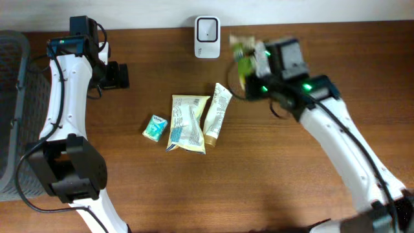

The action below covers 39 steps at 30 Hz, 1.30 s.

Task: Scan the item barcode
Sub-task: 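Hold the green tea pouch up in front of the white scanner with the right gripper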

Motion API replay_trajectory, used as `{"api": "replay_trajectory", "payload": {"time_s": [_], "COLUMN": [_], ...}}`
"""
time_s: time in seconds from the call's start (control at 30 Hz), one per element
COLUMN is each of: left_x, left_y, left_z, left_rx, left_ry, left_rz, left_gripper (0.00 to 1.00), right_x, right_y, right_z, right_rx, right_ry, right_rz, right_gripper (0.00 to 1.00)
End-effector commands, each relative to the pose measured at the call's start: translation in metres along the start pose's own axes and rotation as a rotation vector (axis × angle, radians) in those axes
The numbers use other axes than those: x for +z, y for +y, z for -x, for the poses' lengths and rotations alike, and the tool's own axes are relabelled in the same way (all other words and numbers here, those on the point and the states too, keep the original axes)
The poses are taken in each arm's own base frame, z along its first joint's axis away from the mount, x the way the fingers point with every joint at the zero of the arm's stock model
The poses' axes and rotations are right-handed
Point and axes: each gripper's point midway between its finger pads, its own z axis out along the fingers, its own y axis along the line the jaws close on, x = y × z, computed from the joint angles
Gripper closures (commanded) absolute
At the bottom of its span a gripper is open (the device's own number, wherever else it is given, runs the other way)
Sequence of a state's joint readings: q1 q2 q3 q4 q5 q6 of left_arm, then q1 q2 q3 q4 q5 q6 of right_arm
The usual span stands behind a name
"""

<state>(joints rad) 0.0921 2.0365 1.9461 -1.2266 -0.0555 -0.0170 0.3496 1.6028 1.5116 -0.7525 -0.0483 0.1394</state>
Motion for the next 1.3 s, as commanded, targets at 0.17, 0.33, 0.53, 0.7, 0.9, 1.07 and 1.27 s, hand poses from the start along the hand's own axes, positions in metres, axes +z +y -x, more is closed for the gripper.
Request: {"api": "replay_trajectory", "payload": {"time_s": [0.17,0.33,0.53,0.7,0.9,1.07,1.27], "left_x": [-0.003,-0.003,-0.003,-0.003,-0.003,-0.003,-0.003], "left_y": [-0.001,-0.001,-0.001,-0.001,-0.001,-0.001,-0.001], "left_z": [0.0,0.0,0.0,0.0,0.0,0.0,0.0], "left_rx": [-0.007,-0.007,-0.007,-0.007,-0.007,-0.007,-0.007], "left_ry": [-0.007,-0.007,-0.007,-0.007,-0.007,-0.007,-0.007], "left_rz": [-0.01,-0.01,-0.01,-0.01,-0.01,-0.01,-0.01], "left_gripper": [0.01,0.01,0.01,0.01,0.01,0.01,0.01], "right_x": [0.118,0.16,0.185,0.179,0.195,0.205,0.224], "right_y": [-0.033,-0.021,-0.016,-0.07,-0.064,-0.051,-0.053], "right_z": [0.121,0.141,0.143,0.15,0.151,0.145,0.132], "right_rx": [-0.768,-0.928,-0.712,-0.343,-0.373,-0.396,-0.411], "right_ry": [-0.205,-0.357,-0.584,-0.696,-0.718,-0.712,-0.69], "right_rz": [-0.838,-0.928,-0.811,-0.752,-0.637,-0.6,-0.593], "right_gripper": [0.96,0.96,0.96,0.96,0.96,0.96,0.96]}}
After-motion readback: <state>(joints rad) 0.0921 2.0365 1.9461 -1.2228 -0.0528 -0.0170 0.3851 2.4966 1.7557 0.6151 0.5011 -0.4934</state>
